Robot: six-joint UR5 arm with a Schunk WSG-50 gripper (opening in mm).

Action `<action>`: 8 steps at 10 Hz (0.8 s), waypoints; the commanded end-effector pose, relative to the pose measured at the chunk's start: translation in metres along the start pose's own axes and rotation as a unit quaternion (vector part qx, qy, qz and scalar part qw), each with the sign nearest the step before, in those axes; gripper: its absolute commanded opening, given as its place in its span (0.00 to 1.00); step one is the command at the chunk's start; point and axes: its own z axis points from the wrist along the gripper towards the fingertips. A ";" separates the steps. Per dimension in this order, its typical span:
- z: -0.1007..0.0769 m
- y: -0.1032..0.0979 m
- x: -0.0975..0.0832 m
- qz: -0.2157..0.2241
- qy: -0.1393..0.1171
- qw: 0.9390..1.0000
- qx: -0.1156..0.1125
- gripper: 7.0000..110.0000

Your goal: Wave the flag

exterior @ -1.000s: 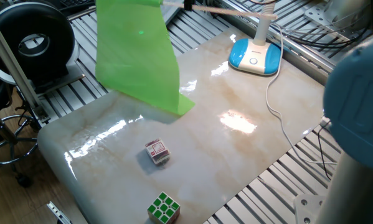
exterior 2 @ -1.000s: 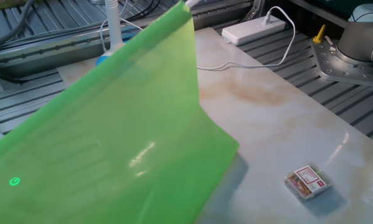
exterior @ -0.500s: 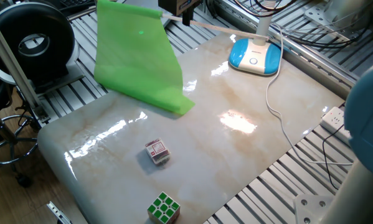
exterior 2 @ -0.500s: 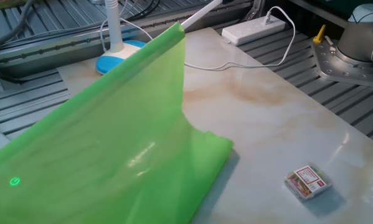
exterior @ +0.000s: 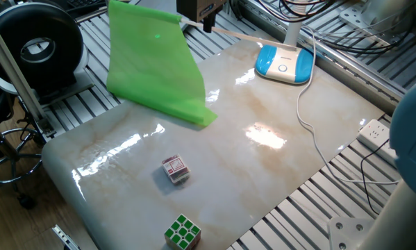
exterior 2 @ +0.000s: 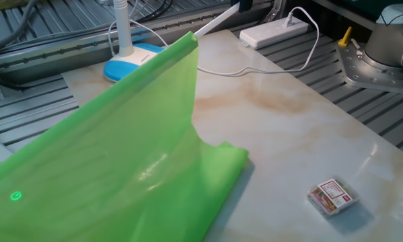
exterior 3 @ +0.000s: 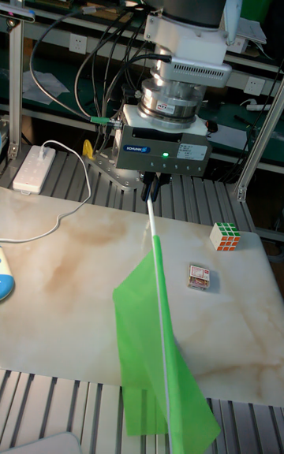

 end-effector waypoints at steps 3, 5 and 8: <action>0.002 0.001 0.001 0.002 -0.009 1.000 -0.012 0.00; 0.002 0.002 0.003 0.003 -0.006 1.000 -0.013 0.00; 0.003 0.003 0.000 0.003 -0.010 1.000 -0.015 0.00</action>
